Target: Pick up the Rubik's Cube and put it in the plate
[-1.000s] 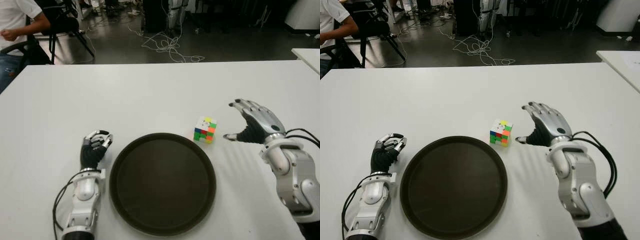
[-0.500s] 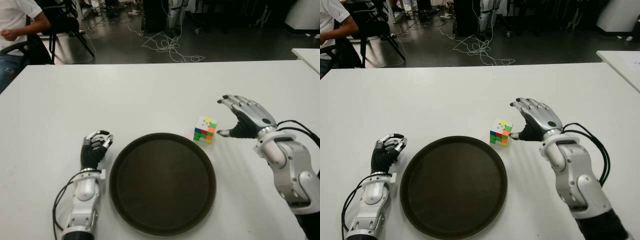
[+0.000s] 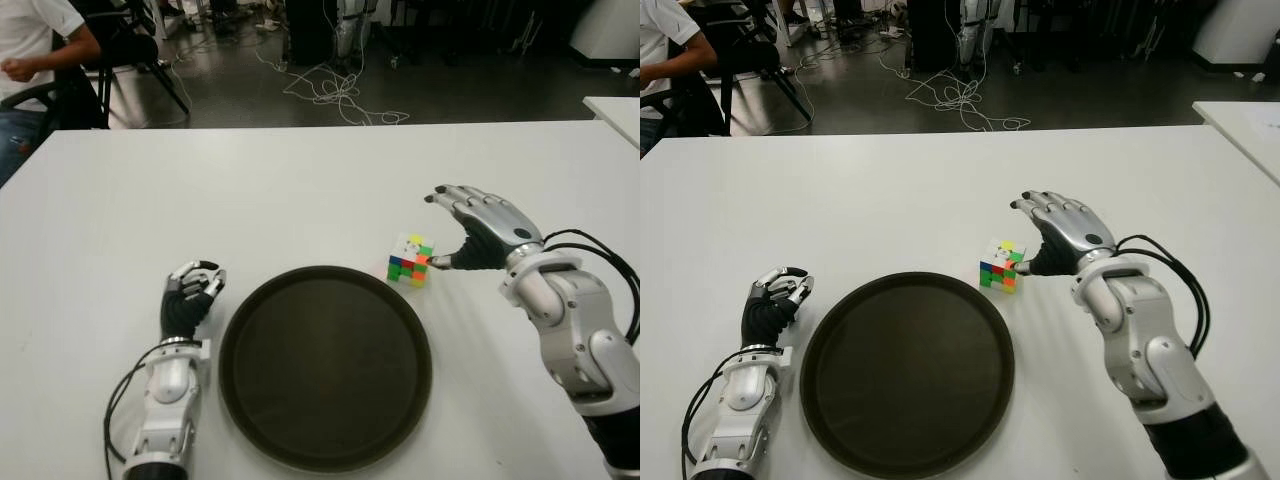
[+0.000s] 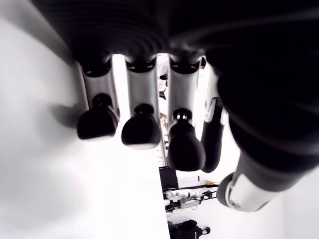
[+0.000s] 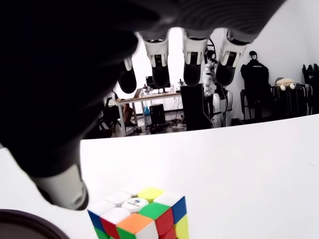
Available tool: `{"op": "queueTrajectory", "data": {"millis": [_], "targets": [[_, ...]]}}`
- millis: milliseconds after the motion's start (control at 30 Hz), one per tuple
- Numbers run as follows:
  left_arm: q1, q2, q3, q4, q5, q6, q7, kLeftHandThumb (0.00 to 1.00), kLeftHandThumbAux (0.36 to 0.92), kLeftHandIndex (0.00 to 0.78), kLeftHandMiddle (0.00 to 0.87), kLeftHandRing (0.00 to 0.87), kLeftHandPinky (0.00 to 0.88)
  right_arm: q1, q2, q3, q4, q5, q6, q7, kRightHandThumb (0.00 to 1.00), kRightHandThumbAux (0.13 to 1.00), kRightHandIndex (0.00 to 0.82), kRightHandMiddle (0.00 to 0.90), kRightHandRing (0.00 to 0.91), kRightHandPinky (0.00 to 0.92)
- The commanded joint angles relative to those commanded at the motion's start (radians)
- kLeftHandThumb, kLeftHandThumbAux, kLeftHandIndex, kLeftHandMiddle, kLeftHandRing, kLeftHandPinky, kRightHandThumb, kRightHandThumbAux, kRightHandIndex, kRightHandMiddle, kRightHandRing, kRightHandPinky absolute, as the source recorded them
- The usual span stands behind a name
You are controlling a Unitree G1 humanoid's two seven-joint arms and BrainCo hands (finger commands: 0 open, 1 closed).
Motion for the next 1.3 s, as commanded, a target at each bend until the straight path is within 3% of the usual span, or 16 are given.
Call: {"op": "queueTrajectory", "data": {"millis": [500,767,1300], "targets": [[0.004,-0.009,0.008,0.009,-0.023,-0.043,-0.013,0.702,0.707,0.443,0.820,0.839,0.821,-0.044,0.029,0.032,0.018,0.006,0.031,0.021,0.229,0.725,0.000,0.000,0.000,0.001],[-0.003,-0.005,0.009,0.036,-0.030,-0.079,-0.025,0.701,0.707,0.443,0.821,0.837,0.814,-0.055,0.037,0.038,0.026,0.001,0.044,0.031,0.220,0.720,0.000,0.000,0.000,0.053],[-0.008,-0.007,0.016,0.030,-0.051,-0.045,-0.040,0.702,0.707,0.443,0.814,0.831,0.815,-0.071,0.037,0.040,0.043,0.011,0.049,0.033,0.231,0.706,0.000,0.000,0.000,0.046]]}}
